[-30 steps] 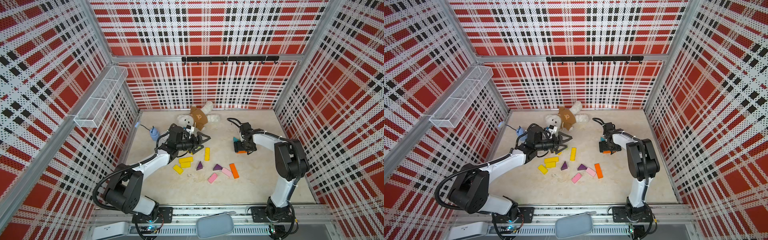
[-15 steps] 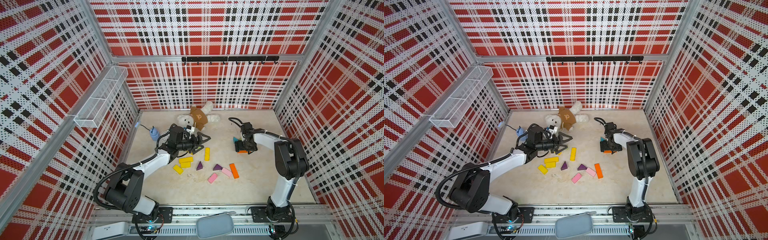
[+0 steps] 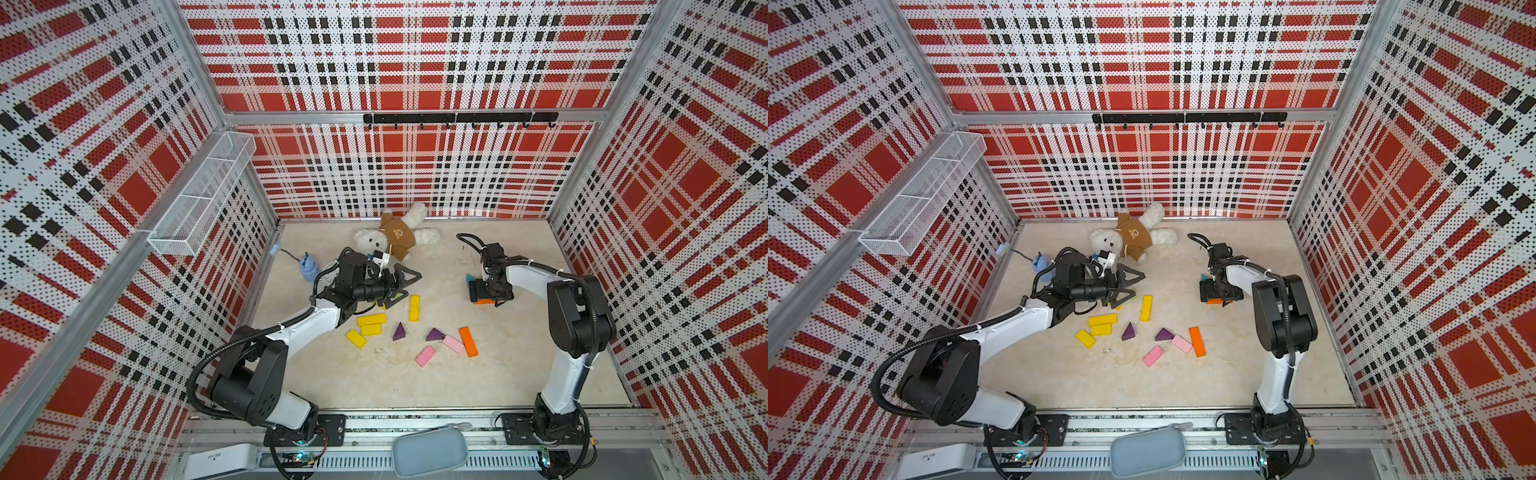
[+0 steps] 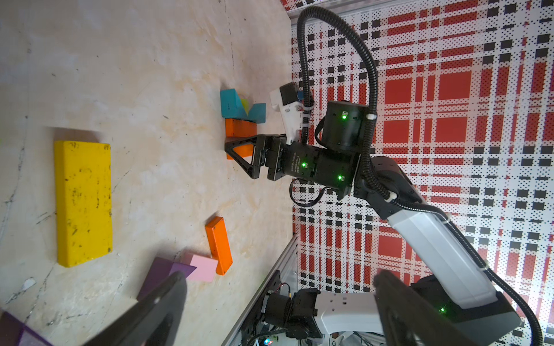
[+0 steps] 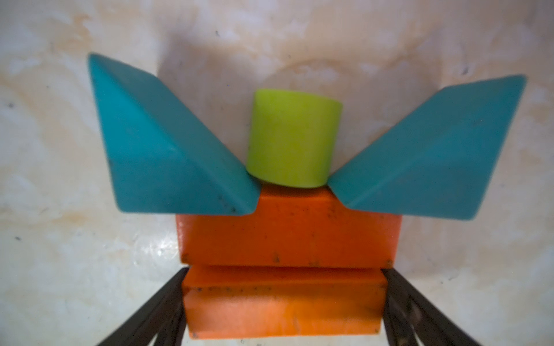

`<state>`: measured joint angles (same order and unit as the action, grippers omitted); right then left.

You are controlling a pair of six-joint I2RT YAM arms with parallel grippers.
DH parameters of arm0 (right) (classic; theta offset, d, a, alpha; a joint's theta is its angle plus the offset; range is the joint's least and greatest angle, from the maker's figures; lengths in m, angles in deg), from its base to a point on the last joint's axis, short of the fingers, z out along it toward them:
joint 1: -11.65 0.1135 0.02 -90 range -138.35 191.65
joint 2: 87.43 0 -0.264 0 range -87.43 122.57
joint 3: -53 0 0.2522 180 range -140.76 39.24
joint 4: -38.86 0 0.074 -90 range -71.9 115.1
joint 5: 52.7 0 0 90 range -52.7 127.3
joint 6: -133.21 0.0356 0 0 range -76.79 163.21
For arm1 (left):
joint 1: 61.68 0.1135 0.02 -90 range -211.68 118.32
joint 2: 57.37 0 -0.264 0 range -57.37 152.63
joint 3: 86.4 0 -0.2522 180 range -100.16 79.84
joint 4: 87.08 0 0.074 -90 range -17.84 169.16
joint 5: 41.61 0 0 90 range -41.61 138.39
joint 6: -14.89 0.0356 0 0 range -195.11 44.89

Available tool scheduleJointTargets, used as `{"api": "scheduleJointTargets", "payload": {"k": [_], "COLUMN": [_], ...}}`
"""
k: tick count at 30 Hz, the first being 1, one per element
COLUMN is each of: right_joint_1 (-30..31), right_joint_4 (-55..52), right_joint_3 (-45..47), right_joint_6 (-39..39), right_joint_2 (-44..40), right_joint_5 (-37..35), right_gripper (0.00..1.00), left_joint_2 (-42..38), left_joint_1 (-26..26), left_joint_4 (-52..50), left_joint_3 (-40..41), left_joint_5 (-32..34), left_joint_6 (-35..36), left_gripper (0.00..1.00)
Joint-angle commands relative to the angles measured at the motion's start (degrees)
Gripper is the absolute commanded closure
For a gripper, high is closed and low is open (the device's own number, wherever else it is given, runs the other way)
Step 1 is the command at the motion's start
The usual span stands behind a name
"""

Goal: Assemble a carrot with building blocks
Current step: Assemble the building block at the center of the board.

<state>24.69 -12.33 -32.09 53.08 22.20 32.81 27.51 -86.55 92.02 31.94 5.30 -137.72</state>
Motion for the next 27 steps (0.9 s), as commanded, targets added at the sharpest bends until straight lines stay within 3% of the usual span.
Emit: {"api": "scheduleJointTargets", "payload": {"k": [1,19,27], "right_joint_1": [-0.29,-0.38,-0.29], "right_joint_4": [1.31,1.24,-0.01], "right_joint_3": [-0.69,0.06,0.84], "right_joint_6": [-0.11,0.64,1.02], "right_joint_2": [2.17,-0.28,-2.56], "right_joint_5": [0.48,1.36,0.98], "right_gripper": [0.10,0.00,0.00], "left_joint_2": [0.30,0.48,0.16], "left_joint_1": [-0.08,-0.03,-0.26], "left_joint_4": [1.81,2.34,2.50], "left_joint_3": [-0.62,-0.48,-0.30], "left_joint_5": [-0.77,-0.92,-0.89], "left_joint_6": [-0.76,-1.02,-1.17], "left_gripper": [0.01,0.01,0.01]}}
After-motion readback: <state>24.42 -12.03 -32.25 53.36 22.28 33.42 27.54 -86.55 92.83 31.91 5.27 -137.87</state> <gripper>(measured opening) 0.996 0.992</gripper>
